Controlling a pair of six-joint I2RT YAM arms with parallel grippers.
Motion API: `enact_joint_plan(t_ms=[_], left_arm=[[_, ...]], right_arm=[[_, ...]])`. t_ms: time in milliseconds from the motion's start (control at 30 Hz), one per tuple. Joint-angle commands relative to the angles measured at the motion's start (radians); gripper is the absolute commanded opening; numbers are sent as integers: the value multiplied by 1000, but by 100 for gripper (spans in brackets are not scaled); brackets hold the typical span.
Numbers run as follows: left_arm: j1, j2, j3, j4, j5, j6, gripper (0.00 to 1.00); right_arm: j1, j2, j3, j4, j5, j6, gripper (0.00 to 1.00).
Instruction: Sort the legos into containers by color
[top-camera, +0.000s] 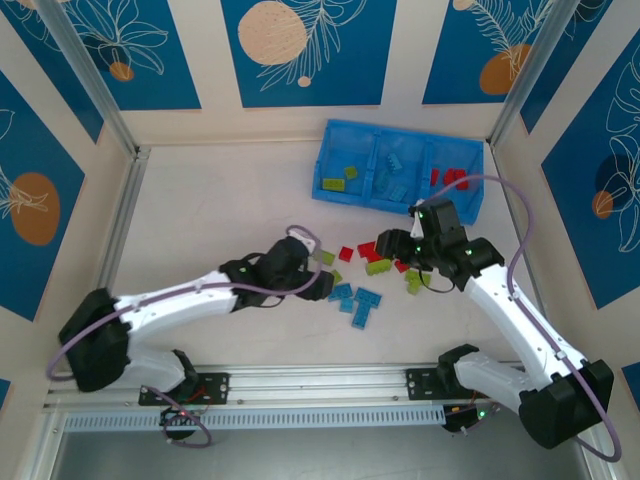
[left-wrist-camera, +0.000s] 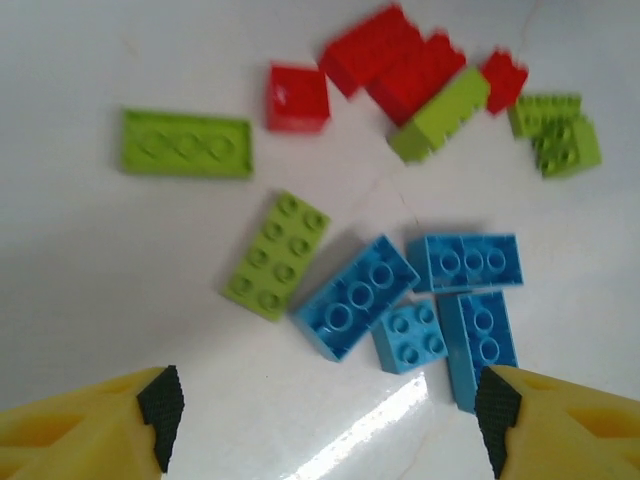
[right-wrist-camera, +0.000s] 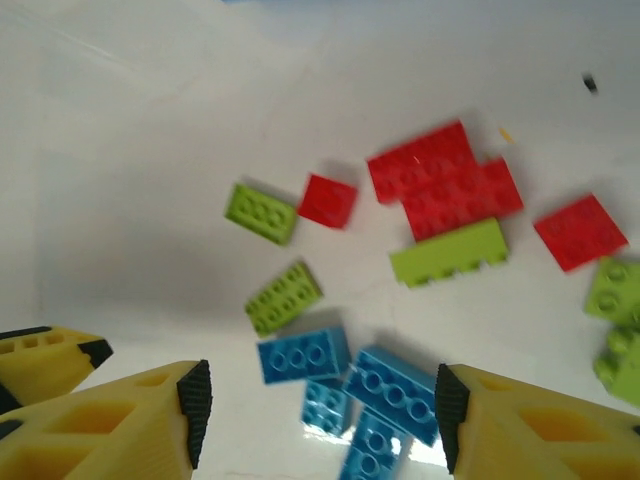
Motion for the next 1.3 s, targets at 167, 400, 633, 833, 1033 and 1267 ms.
enact_joint_plan(t_ms=[167, 400, 633, 833, 1033, 1267], left_arm=[[-47, 236, 182, -149, 11, -275, 80], [-74, 330, 237, -199, -40, -599, 85], [-76, 433, 372, -289, -100, -675, 91], [-70, 499, 424, -334, -102, -715, 93], [-71, 572, 486, -338, -79, -676, 95], [-71, 591, 467, -348, -66, -682, 70]], right_arm=[[-34, -43, -4, 14, 19, 29, 64], [-45, -24, 3, 20, 25, 28, 64], [-47, -24, -14, 21, 31, 30, 64], [-48, -52, -22, 6, 37, 29, 65], [-47, -65, -28, 5, 30, 30, 65], [-46, -87, -24, -15, 24, 31, 65]])
